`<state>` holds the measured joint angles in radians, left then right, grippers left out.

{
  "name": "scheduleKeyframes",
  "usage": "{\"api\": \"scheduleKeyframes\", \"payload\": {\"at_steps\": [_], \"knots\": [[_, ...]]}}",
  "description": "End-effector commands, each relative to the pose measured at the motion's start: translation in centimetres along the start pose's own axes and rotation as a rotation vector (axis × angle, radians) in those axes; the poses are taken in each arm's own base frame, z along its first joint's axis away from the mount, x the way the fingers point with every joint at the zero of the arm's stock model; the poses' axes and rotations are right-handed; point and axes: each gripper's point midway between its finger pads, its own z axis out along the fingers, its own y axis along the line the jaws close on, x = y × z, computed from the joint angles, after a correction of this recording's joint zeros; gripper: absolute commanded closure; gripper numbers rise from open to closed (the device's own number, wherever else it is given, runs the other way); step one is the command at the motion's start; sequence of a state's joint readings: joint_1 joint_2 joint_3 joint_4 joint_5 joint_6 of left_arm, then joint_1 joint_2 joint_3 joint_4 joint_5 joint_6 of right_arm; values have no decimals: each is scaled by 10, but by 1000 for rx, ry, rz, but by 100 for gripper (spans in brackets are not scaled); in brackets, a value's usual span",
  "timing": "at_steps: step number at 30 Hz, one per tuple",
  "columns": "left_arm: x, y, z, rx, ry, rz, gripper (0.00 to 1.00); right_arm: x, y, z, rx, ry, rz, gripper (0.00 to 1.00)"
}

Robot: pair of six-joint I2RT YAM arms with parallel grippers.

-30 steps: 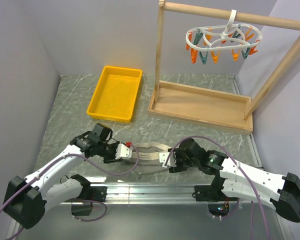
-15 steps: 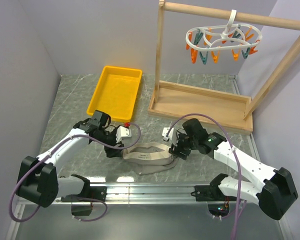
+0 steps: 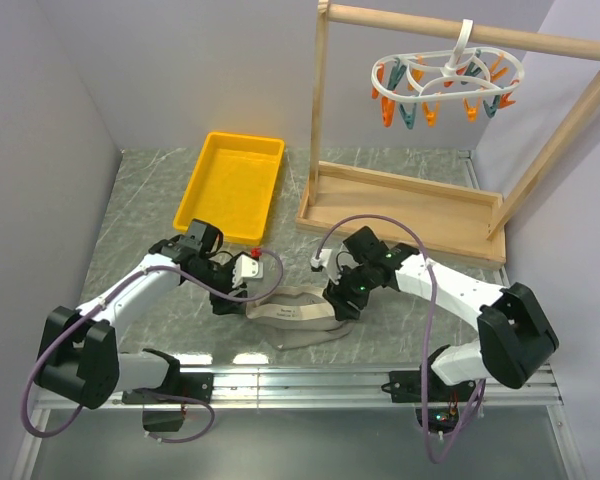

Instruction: Clip the underwear to the hanger

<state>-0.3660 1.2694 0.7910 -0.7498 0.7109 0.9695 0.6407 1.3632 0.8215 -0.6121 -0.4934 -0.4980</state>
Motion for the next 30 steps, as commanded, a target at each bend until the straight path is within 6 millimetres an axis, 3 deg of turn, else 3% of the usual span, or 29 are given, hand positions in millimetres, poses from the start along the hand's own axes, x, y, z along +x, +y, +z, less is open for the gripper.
{"api": "scheduleKeyframes", "payload": {"at_steps": [1,2,5,6,9,13,16,24,30], "knots": [[-14,1,-6,3,-50,119,27,-30,-6,-6,-5,-77,7,40],[-14,3,-4,6,-49,124,28,-31,-5,-5,-9,-78,1,52],[-15,8,-1,9,-43,133,30,-29,-1,-7,-22,-81,-14,72],[-13,12,1,10,-27,133,30,-31,-1,-12,-11,-96,-49,85],[-12,19,3,8,-9,165,32,-24,-3,-22,56,-121,-138,100],[-16,25,7,1,-6,224,32,-7,-4,-27,121,-109,-244,100],[-22,18,17,34,-4,268,32,2,-1,-27,148,-98,-316,100],[-33,10,39,57,-5,259,33,4,6,-18,164,-90,-385,100],[-31,9,43,61,6,262,42,9,9,-15,168,-82,-403,100]]}}
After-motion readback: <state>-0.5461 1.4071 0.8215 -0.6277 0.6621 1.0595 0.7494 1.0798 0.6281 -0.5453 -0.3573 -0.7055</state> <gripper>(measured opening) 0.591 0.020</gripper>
